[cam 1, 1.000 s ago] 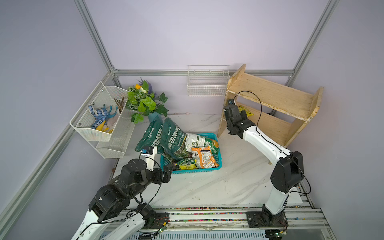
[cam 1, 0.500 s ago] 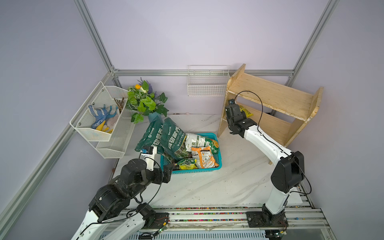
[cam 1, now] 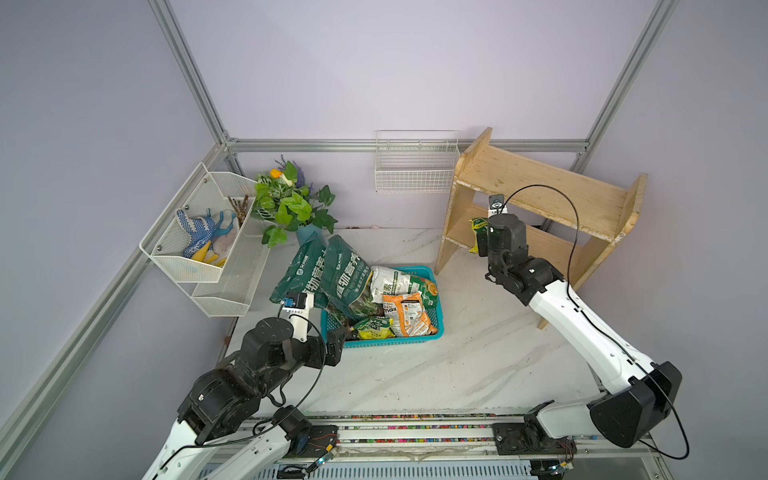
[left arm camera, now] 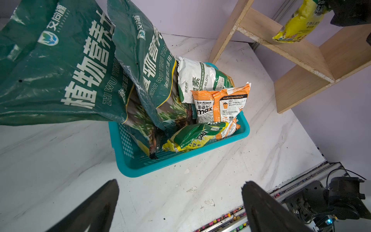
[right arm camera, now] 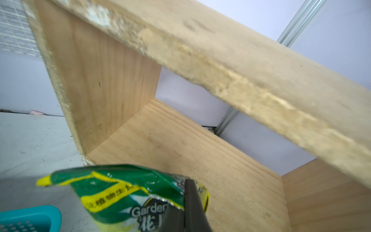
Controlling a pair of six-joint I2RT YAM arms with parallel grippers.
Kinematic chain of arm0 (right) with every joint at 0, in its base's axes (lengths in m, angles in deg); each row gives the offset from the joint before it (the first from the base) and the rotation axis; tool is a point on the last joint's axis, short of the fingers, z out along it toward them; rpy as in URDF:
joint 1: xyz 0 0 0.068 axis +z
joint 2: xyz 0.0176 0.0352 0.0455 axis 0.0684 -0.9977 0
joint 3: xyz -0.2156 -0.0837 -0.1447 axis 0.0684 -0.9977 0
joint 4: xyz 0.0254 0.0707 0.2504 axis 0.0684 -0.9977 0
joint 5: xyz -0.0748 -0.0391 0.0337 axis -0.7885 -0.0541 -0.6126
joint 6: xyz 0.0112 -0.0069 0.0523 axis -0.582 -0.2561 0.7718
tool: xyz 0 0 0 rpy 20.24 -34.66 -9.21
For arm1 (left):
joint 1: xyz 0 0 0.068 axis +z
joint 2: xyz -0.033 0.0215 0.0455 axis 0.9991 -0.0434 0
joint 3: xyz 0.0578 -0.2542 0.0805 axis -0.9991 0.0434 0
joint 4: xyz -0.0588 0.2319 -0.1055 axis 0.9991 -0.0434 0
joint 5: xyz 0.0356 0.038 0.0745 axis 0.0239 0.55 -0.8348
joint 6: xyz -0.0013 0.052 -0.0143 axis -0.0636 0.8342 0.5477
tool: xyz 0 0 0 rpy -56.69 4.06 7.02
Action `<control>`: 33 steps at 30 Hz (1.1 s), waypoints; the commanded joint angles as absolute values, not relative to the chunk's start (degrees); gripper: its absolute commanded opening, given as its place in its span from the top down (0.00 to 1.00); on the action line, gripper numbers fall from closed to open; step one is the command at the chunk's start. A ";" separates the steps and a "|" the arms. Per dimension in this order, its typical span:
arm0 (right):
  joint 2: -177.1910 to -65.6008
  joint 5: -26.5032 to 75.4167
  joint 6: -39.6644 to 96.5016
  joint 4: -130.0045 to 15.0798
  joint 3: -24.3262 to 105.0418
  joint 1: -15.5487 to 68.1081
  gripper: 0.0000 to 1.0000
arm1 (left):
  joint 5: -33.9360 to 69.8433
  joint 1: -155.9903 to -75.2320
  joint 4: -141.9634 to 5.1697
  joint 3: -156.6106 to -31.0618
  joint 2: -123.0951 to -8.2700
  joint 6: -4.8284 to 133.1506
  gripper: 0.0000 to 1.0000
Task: Take down the fertilizer bag from the shelf
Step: Pick up the fertilizer bag from the shelf, then place the fertilizer bag in the storage box.
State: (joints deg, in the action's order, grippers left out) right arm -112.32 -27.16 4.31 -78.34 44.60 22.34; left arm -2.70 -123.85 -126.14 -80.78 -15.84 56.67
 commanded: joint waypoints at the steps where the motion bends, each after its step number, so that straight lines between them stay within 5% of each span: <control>1: -109.42 -24.77 3.68 -71.25 43.06 24.10 1.00 | -3.40 -123.51 -127.67 -80.14 -15.42 57.30 0.00; 33: -96.27 -14.74 15.58 -80.06 32.46 47.91 1.00 | -3.42 -123.37 -127.69 -80.15 -15.22 57.25 0.00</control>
